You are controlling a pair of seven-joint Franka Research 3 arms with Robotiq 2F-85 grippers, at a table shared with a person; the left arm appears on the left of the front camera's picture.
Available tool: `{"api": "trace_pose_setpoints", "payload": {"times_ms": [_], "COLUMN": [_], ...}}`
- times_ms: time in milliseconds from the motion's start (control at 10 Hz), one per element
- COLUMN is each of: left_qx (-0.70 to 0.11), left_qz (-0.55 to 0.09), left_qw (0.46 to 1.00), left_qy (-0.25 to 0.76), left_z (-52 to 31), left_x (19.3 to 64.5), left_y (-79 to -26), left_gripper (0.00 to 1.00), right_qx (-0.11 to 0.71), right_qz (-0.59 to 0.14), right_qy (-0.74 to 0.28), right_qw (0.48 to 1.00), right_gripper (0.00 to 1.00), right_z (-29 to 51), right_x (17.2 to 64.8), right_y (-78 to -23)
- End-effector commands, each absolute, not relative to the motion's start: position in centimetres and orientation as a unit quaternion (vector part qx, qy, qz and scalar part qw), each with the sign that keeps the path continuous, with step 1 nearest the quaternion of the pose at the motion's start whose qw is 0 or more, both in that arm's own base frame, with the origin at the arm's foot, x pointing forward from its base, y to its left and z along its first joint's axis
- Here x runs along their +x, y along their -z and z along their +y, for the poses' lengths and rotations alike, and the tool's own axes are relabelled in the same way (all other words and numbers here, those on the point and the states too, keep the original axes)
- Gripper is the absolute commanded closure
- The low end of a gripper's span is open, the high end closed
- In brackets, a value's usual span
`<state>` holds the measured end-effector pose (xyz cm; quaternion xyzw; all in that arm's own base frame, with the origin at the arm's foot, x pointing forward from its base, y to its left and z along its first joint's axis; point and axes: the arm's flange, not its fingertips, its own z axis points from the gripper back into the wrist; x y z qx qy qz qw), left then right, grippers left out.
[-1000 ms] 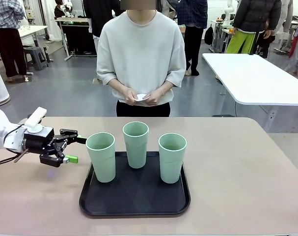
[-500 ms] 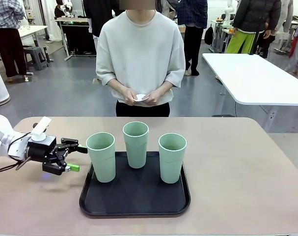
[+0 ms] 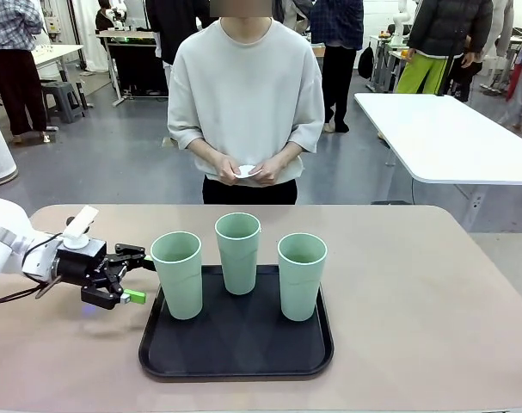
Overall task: Place coasters on the table and set cups on them.
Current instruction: Pick up one Reusable plastic cup and place it on a coaster set by the human.
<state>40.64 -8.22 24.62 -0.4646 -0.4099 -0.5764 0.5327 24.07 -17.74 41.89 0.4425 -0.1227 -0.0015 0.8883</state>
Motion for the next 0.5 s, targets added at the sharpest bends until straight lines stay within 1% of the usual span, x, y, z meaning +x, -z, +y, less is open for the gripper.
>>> {"api": "trace_pose_setpoints", "payload": {"times_ms": [0,400], "left_qx": [-0.467,-0.466], "left_qz": [-0.418,-0.421], "left_qw": [0.526,0.519], "left_qy": [0.575,0.58], "left_z": [-9.2,-10.4], "left_x": [41.1,41.8], "left_y": [-24.5,-24.5], "left_gripper": [0.0,0.0], "right_qx": [0.45,0.45], "right_qz": [-0.128,-0.128], "right_qy": [0.001,0.001], "right_qw": [0.884,0.884], "right_gripper": [0.0,0.0], "right_z": [-17.8,-17.8], "right_x": [24.2,24.2], "right_y": [-41.8,-41.8]}}
